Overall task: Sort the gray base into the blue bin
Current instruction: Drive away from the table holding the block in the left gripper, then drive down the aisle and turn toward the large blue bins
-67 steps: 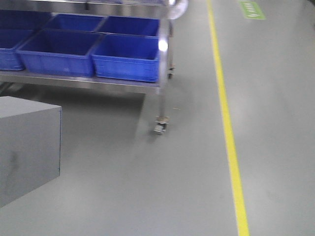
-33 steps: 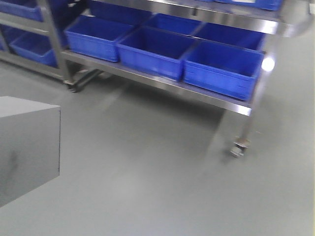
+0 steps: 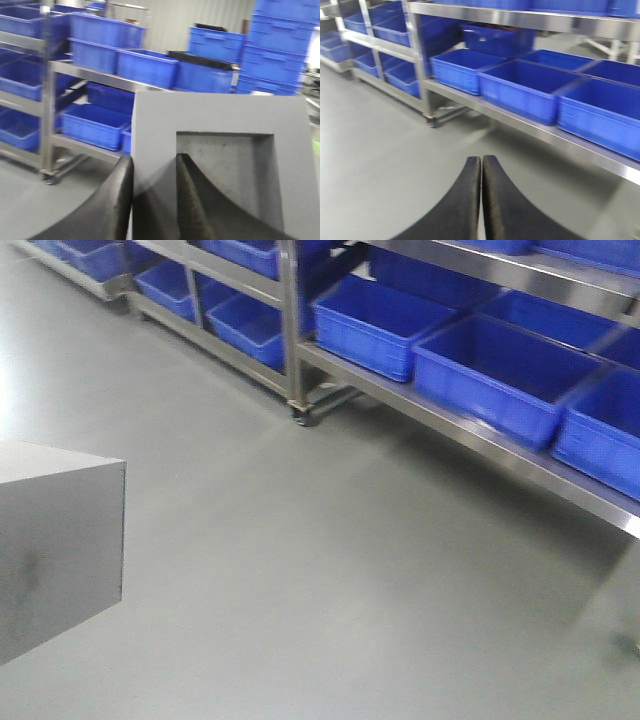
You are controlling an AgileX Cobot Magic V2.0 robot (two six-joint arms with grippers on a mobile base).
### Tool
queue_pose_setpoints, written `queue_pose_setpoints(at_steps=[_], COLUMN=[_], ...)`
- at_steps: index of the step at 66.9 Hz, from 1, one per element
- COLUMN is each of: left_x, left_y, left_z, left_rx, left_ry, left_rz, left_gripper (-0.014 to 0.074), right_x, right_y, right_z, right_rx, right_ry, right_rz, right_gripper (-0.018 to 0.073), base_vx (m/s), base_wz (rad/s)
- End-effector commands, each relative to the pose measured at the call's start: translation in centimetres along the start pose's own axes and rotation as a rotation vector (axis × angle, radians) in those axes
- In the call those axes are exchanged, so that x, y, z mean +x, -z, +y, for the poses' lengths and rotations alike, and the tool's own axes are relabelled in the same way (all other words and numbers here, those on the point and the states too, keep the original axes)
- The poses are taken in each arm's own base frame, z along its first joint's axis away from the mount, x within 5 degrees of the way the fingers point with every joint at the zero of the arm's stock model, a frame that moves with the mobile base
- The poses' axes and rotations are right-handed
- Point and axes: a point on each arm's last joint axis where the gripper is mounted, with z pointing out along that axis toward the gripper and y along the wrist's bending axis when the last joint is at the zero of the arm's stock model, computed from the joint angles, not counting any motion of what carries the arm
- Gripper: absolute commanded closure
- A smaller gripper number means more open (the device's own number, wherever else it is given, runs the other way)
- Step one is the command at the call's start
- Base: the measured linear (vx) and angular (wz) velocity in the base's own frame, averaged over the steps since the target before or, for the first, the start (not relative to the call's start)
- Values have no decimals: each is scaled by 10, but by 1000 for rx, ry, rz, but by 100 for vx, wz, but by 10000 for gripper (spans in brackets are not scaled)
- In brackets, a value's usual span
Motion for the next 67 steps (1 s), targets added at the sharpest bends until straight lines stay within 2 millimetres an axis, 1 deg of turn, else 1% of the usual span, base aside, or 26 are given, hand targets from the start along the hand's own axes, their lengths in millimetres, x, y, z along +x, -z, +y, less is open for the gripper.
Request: queue_pose_setpoints(at_steps=[1, 67], left_x=[-18, -18], left_y=[2, 2], left_z=[-5, -5], left_rx=[33, 33], left_ry=[10, 10], left_rz=[-128, -128], left_gripper=[594, 594], right_x=[-5, -5], right_y=[-1, -1], right_z=[0, 0], right_rx=[0, 0], right_ry=[16, 16], right_rz=[-52, -52], right_gripper=[564, 564], base_vx=[22, 18], base_wz=[55, 59])
